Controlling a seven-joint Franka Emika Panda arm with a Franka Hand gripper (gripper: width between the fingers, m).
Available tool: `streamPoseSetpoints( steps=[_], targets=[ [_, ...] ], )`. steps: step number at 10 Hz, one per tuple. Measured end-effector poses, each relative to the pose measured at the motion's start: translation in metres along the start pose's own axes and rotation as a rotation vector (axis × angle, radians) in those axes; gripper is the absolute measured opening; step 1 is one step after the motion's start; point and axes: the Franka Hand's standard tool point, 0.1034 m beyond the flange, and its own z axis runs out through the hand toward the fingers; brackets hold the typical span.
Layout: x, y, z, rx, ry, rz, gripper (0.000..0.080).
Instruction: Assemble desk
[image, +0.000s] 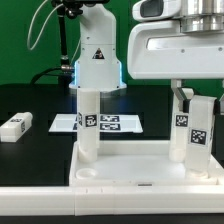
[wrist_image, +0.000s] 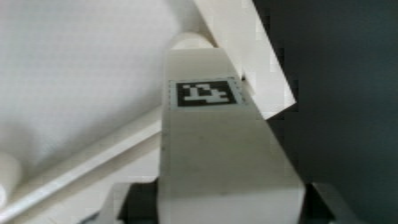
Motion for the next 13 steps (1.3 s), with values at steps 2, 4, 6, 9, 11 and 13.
streamPoseSetpoints(
  steps=[2,4,6,9,11,13],
  targets=[
    [0.0024,0.0039,0.0012,0.033,0.004,0.341,0.0294],
    [0.0013,0.0059,0.0014,0.054,-0.005,0.606,0.0295],
    [0.0004,0.0073,0.0016,0.077,-0.032,0.861,0.0301],
    [-0.0007,0.0073,0.0019,0.071,-0.036,0.821,0.0301],
    [0.0018,0.0033,0.0037,0.074,-0.019,0.543,0.0584],
    [-0.0033,0.002,0.0095,0.086,-0.001,0.292,0.0636]
  ],
)
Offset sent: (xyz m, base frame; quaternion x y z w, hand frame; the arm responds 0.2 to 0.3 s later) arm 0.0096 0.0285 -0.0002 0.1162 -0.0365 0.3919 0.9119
